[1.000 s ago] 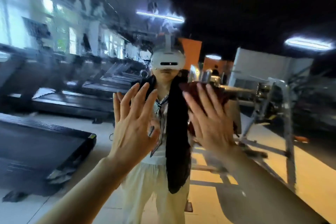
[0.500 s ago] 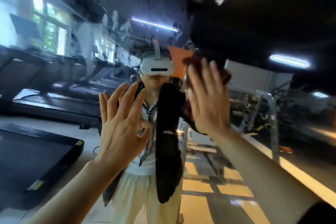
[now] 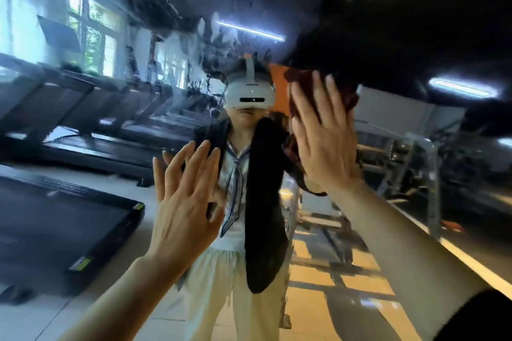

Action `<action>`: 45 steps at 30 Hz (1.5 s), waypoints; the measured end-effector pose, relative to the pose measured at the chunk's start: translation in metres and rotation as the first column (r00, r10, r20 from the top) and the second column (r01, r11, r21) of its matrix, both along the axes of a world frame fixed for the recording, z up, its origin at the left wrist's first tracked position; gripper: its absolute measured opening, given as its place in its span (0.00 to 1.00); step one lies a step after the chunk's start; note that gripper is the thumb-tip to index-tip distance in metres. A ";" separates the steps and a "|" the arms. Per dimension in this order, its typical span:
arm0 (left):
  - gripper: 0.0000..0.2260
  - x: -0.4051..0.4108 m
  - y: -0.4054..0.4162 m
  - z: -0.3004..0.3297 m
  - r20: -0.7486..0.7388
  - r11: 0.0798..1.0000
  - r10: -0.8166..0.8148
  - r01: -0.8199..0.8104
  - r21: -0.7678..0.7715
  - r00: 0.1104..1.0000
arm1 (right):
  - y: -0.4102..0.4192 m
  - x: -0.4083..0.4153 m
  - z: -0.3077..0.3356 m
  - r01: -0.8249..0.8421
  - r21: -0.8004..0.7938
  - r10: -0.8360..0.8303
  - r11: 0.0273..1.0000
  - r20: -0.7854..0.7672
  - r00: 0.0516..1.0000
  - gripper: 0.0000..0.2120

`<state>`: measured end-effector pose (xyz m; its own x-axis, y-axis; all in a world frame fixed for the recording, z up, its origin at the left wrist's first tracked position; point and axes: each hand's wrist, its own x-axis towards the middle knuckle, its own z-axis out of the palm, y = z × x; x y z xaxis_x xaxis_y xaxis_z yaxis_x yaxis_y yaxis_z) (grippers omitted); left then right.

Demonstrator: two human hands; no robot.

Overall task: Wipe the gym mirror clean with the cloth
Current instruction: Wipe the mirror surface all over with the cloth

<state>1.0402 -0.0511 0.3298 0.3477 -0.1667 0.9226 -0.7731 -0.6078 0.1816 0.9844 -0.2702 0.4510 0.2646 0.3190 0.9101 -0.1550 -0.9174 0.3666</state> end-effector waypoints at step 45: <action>0.43 -0.097 -0.133 -0.051 -0.197 0.959 -0.075 0.124 0.254 0.978 | -0.080 -0.055 -0.186 -0.047 0.579 -0.069 0.814 0.177 0.982 0.22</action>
